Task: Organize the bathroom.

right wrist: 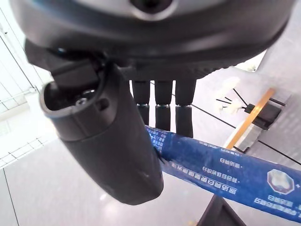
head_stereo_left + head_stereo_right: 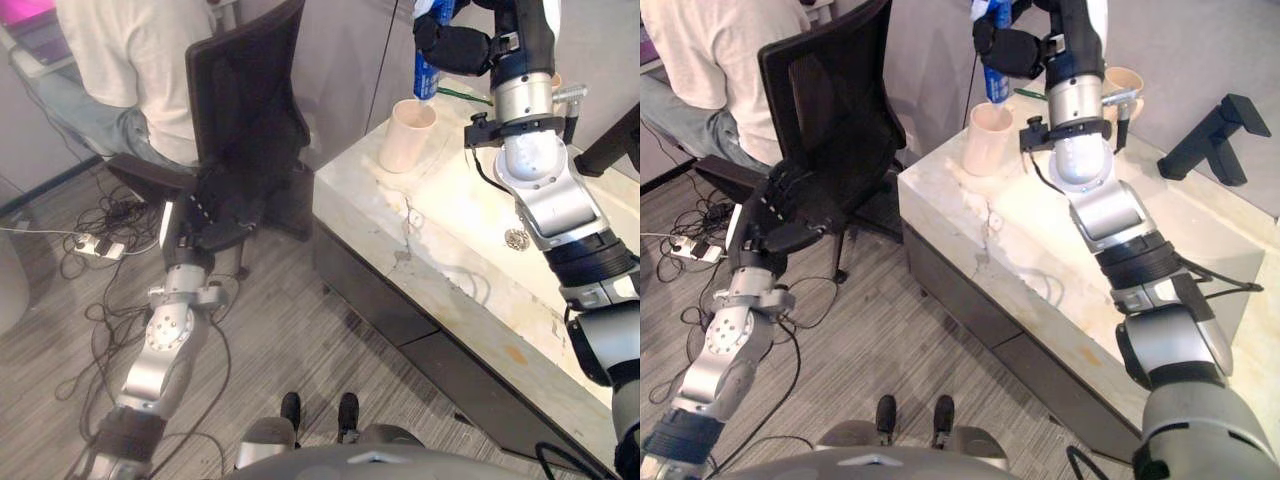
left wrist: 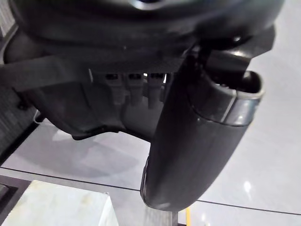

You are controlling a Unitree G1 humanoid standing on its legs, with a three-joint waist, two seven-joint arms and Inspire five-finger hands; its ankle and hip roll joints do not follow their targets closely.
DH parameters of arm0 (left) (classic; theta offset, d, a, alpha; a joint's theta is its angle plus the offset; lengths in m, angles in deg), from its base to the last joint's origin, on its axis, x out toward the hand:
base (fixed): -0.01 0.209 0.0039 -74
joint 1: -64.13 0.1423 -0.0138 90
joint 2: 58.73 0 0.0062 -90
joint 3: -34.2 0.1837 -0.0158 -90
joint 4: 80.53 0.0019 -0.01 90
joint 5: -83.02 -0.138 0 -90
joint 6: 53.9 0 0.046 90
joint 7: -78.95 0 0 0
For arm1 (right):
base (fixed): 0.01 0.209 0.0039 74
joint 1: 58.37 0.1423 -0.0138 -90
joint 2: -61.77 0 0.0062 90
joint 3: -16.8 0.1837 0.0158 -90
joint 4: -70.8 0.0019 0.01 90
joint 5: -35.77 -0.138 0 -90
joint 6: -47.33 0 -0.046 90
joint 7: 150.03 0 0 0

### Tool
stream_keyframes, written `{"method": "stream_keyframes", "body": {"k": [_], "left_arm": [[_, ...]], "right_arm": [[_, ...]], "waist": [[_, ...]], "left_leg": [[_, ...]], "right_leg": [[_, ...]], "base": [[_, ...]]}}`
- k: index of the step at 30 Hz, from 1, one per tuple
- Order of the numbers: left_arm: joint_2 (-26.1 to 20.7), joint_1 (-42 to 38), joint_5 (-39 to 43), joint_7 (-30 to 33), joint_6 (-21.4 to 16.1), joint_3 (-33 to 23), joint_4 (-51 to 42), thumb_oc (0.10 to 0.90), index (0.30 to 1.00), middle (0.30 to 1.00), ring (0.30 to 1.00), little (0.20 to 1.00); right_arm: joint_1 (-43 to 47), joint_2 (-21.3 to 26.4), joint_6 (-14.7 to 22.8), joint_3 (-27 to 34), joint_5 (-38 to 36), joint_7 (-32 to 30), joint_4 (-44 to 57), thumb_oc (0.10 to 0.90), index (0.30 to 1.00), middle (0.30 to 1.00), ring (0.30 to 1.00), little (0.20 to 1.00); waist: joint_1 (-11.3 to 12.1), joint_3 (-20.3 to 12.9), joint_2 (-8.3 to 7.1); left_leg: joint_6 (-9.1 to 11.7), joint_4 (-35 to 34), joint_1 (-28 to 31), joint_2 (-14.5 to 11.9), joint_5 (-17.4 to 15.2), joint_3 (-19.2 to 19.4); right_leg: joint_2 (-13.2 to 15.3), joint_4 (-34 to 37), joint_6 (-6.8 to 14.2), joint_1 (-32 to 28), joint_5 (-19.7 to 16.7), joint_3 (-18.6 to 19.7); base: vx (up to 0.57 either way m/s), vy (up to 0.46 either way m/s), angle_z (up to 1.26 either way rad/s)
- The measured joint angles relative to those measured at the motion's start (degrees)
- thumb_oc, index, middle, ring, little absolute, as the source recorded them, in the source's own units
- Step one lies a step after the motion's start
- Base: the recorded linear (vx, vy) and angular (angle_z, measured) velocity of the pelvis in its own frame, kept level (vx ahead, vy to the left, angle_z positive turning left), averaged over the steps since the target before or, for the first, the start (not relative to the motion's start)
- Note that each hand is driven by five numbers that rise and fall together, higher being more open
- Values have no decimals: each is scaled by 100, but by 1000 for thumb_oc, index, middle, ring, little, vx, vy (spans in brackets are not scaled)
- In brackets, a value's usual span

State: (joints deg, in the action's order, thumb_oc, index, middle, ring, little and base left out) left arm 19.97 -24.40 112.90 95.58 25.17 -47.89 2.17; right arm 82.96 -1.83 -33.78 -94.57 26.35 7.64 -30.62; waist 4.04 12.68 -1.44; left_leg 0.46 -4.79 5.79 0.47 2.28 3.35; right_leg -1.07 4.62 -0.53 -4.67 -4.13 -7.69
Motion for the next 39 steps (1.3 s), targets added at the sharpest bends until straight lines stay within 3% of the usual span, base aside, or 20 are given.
{"method": "stream_keyframes", "body": {"k": [35, 39], "left_arm": [[-29, 337, -7, -313, 255, -214, 0, 800, 900, 900, 900, 900], [-35, 422, -7, -354, 387, -222, 1, 800, 900, 900, 900, 900]], "right_arm": [[-763, -17, 28, 255, 11, 0, -362, 400, 300, 300, 300, 300], [-853, -262, 28, 397, 11, -2, -411, 400, 300, 300, 300, 300]], "waist": [[36, 21, 35], [2, 42, 71]], "left_leg": [[45, -1, -122, 5, 20, -267], [44, 0, -132, 6, 22, -265]], "right_leg": [[18, -2, -85, -25, 86, -304], [20, -2, -87, 4, 87, -300]], "base": [[77, -37, 4], [0, 0, 0]]}}
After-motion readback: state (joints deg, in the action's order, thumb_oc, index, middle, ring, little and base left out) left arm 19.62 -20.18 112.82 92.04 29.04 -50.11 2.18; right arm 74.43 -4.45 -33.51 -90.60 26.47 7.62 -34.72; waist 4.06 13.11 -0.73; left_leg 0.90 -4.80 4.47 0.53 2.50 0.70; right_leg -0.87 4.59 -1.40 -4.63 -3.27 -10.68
